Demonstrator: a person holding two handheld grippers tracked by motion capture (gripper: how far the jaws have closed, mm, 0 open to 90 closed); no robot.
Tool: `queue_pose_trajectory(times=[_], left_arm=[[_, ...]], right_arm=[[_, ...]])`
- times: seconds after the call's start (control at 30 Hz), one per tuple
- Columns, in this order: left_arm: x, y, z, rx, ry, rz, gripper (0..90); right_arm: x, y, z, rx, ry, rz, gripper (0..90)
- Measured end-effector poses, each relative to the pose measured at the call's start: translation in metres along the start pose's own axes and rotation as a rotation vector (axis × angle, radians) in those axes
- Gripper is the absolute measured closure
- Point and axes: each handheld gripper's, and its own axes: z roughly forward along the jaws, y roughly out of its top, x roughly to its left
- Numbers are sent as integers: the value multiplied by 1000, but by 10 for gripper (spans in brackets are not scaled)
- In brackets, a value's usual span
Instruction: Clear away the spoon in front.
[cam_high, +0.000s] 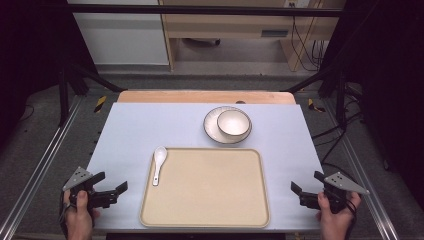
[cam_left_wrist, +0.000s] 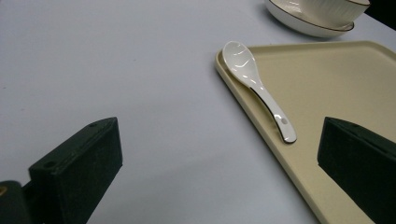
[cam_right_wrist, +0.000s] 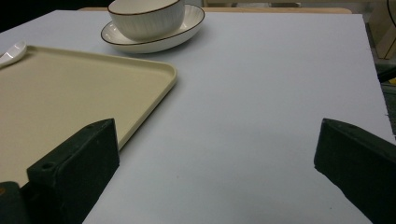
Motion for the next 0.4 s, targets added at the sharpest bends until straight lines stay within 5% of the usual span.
queue_pose_trajectory(times=[0.4], left_arm=[[11,-4,-12,-12,13,-23,0]], right_arm=[[0,0,0,-2,1,2,5]])
